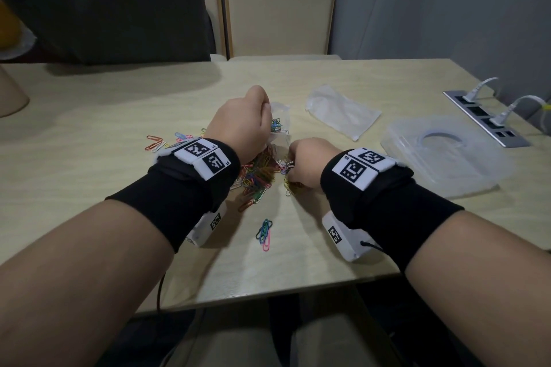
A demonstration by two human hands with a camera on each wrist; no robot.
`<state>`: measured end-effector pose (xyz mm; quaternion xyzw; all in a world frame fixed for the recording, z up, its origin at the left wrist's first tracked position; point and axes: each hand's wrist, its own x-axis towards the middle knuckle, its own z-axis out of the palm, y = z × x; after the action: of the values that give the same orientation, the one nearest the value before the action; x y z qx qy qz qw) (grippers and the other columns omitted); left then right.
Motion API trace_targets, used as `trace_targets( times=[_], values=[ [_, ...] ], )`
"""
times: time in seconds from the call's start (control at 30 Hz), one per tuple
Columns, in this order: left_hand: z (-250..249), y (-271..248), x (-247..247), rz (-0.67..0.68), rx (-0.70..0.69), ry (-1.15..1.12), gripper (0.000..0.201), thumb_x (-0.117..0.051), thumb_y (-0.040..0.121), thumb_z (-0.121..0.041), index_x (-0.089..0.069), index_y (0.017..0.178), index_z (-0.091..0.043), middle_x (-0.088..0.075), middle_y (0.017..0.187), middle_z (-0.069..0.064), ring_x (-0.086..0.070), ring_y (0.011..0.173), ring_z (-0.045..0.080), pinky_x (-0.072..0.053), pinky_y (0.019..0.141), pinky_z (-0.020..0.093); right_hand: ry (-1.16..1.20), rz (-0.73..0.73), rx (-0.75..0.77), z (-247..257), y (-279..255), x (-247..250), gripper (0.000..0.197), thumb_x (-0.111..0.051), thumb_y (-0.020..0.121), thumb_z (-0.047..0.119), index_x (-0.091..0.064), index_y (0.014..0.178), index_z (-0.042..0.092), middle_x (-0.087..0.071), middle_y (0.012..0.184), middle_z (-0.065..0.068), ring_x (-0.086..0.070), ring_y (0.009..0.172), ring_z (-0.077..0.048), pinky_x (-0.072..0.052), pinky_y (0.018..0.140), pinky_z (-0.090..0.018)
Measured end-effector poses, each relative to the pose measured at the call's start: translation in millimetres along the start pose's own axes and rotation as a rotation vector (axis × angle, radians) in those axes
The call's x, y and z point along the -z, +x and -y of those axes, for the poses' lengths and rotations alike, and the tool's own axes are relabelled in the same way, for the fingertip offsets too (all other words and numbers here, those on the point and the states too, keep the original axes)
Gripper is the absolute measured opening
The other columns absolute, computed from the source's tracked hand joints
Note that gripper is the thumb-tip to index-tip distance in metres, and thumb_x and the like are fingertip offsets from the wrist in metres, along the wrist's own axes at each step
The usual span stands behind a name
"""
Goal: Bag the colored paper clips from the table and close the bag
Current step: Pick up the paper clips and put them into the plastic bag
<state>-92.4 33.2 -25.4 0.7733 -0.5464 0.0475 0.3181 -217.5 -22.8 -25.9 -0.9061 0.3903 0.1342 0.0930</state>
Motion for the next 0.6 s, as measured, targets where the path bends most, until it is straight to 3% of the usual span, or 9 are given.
trace_targets(
  times=[0.13, 0.2, 0.23, 0.3, 0.37, 0.4, 0.53, 0.6],
  values=[
    [1, 1, 0, 0.000, -0.004, -0.002, 0.021, -0.036, 0.099, -0.025, -0.048, 0.103, -0.009, -0.053, 0.072, 0.008, -0.046, 0.070, 0.029, -0.032, 0.061, 0.034, 0.260, 0.000, -0.077, -11, 7, 0, 0.022, -0.066, 0.087, 0.022, -0.070, 0.103, 0.006, -0.072, 0.102, -0.011, -0.072, 0.090, -0.021, -0.058, 0.080, -0.029],
    [1, 1, 0, -0.001, -0.005, -0.003, 0.021, -0.036, 0.099, -0.025, -0.048, 0.103, -0.009, -0.053, 0.071, 0.007, -0.046, 0.069, 0.029, -0.032, 0.061, 0.034, 0.553, 0.000, -0.098, -20, 9, 4, 0.003, -0.069, 0.083, 0.013, -0.066, 0.084, 0.012, -0.071, 0.085, -0.006, -0.070, 0.055, -0.002, -0.056, 0.053, -0.018],
    [1, 0, 0, 0.000, -0.005, -0.004, 0.021, -0.036, 0.099, -0.025, -0.048, 0.104, -0.008, -0.053, 0.071, 0.007, -0.046, 0.069, 0.029, -0.032, 0.061, 0.034, 0.665, -0.012, -0.105, -24, 10, 6, 0.011, -0.069, 0.082, 0.009, -0.061, 0.077, 0.016, -0.068, 0.078, -0.003, -0.063, 0.042, 0.002, -0.050, 0.044, -0.013],
    [0, 0, 0, 0.000, -0.008, -0.002, 0.021, -0.036, 0.099, -0.025, -0.048, 0.104, -0.008, -0.053, 0.072, 0.008, -0.046, 0.069, 0.029, -0.032, 0.061, 0.033, 0.835, -0.046, -0.132, -30, 11, 13, 0.019, -0.069, 0.081, 0.005, -0.057, 0.073, 0.018, -0.066, 0.076, -0.004, -0.065, 0.047, -0.004, -0.055, 0.048, -0.017],
    [0, 1, 0, -0.002, -0.011, 0.002, 0.021, -0.036, 0.099, -0.025, -0.048, 0.104, -0.008, -0.053, 0.072, 0.008, -0.045, 0.069, 0.029, -0.032, 0.061, 0.034, 0.982, -0.092, -0.123, -32, 12, 20, 0.020, -0.068, 0.082, 0.001, -0.057, 0.073, 0.016, -0.066, 0.080, -0.007, -0.067, 0.065, -0.016, -0.062, 0.069, -0.027],
    [1, 1, 0, -0.002, -0.013, 0.002, 0.021, -0.036, 0.099, -0.025, -0.048, 0.104, -0.008, -0.052, 0.072, 0.008, -0.045, 0.069, 0.029, -0.031, 0.061, 0.034, 1.063, -0.120, -0.109, -31, 12, 25, 0.021, -0.066, 0.083, -0.002, -0.056, 0.073, 0.014, -0.064, 0.079, -0.008, -0.066, 0.067, -0.017, -0.061, 0.073, -0.027],
    [2, 0, -2, -0.004, -0.011, -0.007, 0.019, -0.037, 0.098, -0.025, -0.048, 0.102, -0.009, -0.051, 0.071, 0.007, -0.044, 0.068, 0.029, -0.031, 0.060, 0.033, 1.327, -0.144, -0.023, -25, 14, 40, 0.023, -0.057, 0.090, -0.008, -0.052, 0.075, 0.009, -0.059, 0.077, -0.009, -0.062, 0.065, -0.016, -0.058, 0.073, -0.026],
    [2, 0, -2, -0.002, -0.012, -0.007, 0.019, -0.037, 0.098, -0.025, -0.048, 0.101, -0.010, -0.051, 0.070, 0.007, -0.045, 0.068, 0.029, -0.031, 0.060, 0.033, 1.350, -0.140, -0.007, -20, 18, 45, 0.023, -0.057, 0.090, -0.007, -0.053, 0.075, 0.010, -0.060, 0.078, -0.008, -0.063, 0.068, -0.016, -0.059, 0.072, -0.024]
  ],
)
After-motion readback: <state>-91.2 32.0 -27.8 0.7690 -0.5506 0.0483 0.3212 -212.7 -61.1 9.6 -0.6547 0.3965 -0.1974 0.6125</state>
